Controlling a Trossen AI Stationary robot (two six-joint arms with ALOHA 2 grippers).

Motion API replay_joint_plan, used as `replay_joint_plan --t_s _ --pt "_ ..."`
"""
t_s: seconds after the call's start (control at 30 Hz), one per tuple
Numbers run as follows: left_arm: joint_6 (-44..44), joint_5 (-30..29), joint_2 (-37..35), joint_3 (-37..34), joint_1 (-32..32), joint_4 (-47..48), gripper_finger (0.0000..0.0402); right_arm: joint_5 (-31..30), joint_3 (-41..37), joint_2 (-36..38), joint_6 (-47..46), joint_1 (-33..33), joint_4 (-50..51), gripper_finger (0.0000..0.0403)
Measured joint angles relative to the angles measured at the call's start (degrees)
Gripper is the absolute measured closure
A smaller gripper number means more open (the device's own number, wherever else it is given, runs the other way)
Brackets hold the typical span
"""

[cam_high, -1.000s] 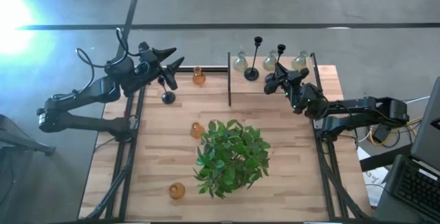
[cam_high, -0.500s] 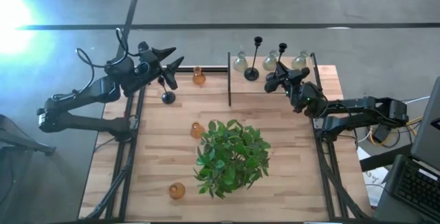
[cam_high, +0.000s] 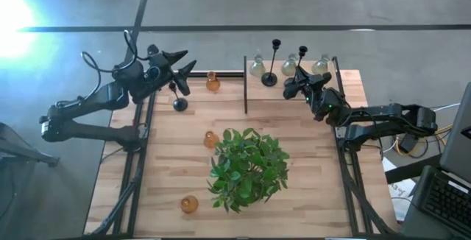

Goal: Pick & Place candle stick holders
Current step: Put the bottom black candle holder on the shelf

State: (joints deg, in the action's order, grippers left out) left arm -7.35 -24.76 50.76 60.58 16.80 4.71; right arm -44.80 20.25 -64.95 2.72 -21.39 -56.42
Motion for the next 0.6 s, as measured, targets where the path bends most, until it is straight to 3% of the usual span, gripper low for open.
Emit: replay_joint_plan --t_s 0.6 --pt "0.46 -0.45 0.09 0.0 0.0 0.02 0.0188 -0.16 0.0 0.04 0.43 -1.51 0.04 0.0395"
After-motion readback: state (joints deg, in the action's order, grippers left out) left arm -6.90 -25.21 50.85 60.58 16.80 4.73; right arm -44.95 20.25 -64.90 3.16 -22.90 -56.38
